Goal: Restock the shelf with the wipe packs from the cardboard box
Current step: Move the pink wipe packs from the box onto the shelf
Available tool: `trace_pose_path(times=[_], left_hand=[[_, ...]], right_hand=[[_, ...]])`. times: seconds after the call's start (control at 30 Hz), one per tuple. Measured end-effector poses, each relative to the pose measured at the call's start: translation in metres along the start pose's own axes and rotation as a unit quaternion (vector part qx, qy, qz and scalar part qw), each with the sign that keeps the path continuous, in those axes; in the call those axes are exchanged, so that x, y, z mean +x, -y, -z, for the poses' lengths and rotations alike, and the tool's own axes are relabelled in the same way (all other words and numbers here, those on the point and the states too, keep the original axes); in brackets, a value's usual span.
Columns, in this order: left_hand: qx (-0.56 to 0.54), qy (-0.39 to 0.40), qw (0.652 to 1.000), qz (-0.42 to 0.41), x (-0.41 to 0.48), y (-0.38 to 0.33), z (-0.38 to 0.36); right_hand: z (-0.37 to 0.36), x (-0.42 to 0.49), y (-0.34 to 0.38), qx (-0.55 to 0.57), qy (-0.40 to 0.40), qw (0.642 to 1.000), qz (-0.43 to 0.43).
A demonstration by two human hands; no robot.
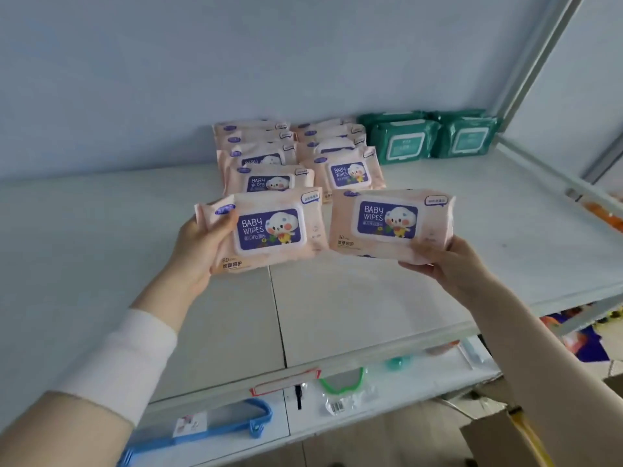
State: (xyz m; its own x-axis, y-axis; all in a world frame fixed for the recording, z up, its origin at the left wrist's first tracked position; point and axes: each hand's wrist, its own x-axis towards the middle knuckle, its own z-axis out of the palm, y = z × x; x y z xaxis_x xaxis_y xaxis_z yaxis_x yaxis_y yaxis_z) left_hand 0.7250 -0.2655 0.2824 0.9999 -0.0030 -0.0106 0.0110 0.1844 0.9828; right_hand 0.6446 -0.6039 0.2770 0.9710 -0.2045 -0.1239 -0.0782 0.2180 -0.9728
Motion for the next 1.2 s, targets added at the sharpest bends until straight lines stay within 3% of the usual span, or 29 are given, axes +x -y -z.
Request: trace_pose_path(times=[0.13, 0.27, 0.47, 0.6, 0.67, 0.73, 0.83, 0.9, 1.03, 1.2], left_hand=[[0.036, -0.016, 0.999, 0.022, 0.041, 0.016, -0.013], [0.080, -0.072, 0.992, 0.064, 0.076, 0.029, -0.021], [0.103, -0.083, 0.991, 0.026, 0.094, 0.038, -0.025], [0.234, -0.141, 0.960, -0.056, 0.091, 0.040, -0.024], [0.362, -0.162, 0.911, -0.114, 0.087, 0.033, -0.028], [0.509, -0.143, 0.830, -0.178, 0.080, 0.021, -0.033], [0.702, -0.025, 0.667, -0.247, 0.066, 0.007, -0.054], [0.758, 0.065, 0.590, -0.270, 0.055, 0.004, -0.080], [0.793, 0.185, 0.493, -0.307, 0.021, 0.001, -0.153], [0.782, 0.266, 0.457, -0.329, -0.045, 0.015, -0.255]], right_hand=[[0.008, 0.070, 0.004, -0.064, 0.002, 0.998, -0.026], [-0.004, 0.133, -0.001, -0.222, -0.075, 0.972, -0.007], [-0.005, 0.173, -0.014, -0.328, -0.094, 0.940, 0.016], [-0.006, 0.170, -0.015, -0.416, -0.141, 0.898, 0.035], [-0.010, 0.162, -0.014, -0.441, -0.166, 0.881, 0.044], [-0.015, 0.148, -0.012, -0.490, -0.165, 0.854, 0.065], [-0.016, 0.116, -0.005, -0.589, -0.140, 0.792, 0.088], [-0.010, 0.089, -0.001, -0.658, -0.116, 0.739, 0.084], [0.018, 0.030, 0.012, -0.759, -0.077, 0.644, 0.053], [0.098, -0.054, 0.031, -0.796, -0.102, 0.597, 0.004]])
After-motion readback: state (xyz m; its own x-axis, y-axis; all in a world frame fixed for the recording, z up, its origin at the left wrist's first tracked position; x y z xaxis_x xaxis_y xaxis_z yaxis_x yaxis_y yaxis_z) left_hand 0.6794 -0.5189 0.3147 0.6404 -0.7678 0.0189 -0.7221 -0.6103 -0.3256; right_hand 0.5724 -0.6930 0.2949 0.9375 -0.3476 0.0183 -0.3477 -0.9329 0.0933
